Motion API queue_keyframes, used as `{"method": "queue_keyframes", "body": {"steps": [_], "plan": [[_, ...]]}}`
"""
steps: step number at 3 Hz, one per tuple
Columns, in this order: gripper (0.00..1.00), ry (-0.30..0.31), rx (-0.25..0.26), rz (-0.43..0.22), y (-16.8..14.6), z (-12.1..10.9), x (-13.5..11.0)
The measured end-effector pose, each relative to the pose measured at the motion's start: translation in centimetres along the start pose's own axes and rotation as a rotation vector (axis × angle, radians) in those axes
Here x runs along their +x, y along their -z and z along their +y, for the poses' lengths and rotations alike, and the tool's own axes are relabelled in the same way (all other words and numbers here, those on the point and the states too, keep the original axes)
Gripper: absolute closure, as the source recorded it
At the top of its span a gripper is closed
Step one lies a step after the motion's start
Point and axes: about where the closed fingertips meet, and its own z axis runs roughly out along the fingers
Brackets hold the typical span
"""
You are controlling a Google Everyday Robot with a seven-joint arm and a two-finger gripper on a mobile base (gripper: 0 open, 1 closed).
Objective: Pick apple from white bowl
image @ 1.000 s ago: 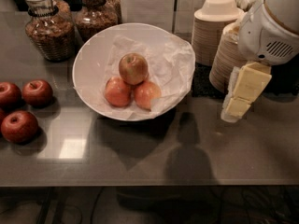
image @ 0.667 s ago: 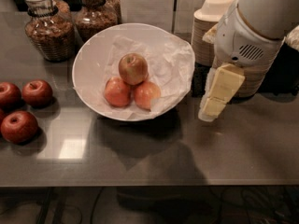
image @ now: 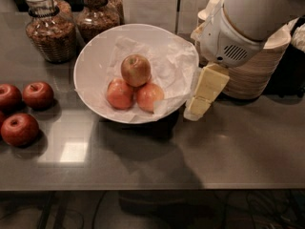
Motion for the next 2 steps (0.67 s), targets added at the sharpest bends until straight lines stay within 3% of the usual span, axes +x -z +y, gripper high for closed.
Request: {"method": "queue_keyframes", "body": {"steps": [1,2], "plan": [[0.00,-0.010,0.007,-0.079,-1.1,-1.2,-1.6],[0.00,-0.019,-0.005,-0.198,-3.4,-3.2,-4.8]]}}
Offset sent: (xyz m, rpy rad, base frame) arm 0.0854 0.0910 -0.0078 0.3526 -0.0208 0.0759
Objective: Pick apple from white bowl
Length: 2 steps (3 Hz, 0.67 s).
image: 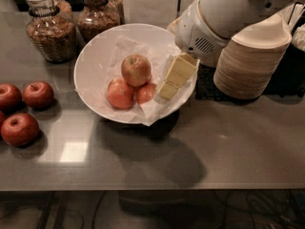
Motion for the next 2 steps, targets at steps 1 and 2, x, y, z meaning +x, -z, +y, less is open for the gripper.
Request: {"method": "queue_keyframes", "body": {"steps": [1,2], "plan": [[0.00,-0.025,-0.034,-0.079,-2.8,-1.2,-1.4],[0.00,-0.067,-0.074,-0.123,-5.5,-1.6,-1.8]]}}
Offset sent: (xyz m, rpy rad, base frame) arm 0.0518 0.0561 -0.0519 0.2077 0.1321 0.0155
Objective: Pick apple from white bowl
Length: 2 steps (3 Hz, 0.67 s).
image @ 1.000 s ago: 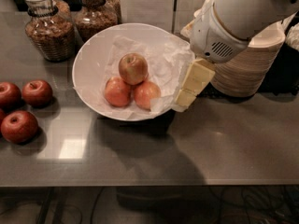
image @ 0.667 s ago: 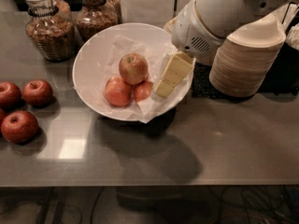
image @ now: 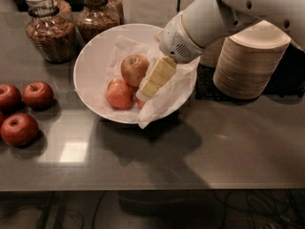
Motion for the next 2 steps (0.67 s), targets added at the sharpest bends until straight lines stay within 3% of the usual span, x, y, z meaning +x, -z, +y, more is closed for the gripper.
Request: {"method": "queue_keyframes", "body": {"steps": [1,2], "plan": [[0.00,-0.042,-0.046,-0.045,-2.95,-0.73,-0.45],[0.00,-0.042,-0.046,-0.045,-2.96,-0.73,-0.45]]}}
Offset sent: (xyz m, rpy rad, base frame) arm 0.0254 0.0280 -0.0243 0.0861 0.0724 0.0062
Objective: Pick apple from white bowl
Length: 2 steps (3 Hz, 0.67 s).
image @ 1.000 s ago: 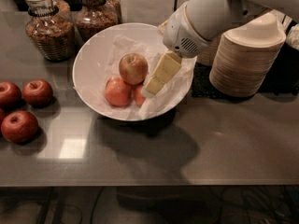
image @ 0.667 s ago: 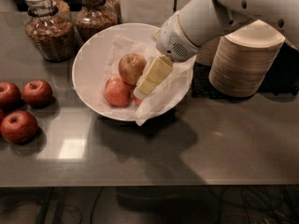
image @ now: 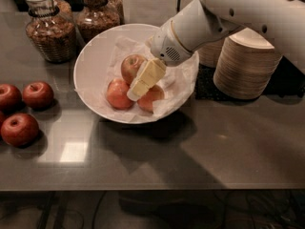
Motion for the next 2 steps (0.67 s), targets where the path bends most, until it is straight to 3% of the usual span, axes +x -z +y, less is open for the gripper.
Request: {"method": "queue_keyframes", "body": {"steps": [1,2], "plan": [[0.19,0.000,0.000,0.000,0.00,0.00,0.00],[0.51,0.000,0.000,0.000,0.00,0.00,0.00]]}}
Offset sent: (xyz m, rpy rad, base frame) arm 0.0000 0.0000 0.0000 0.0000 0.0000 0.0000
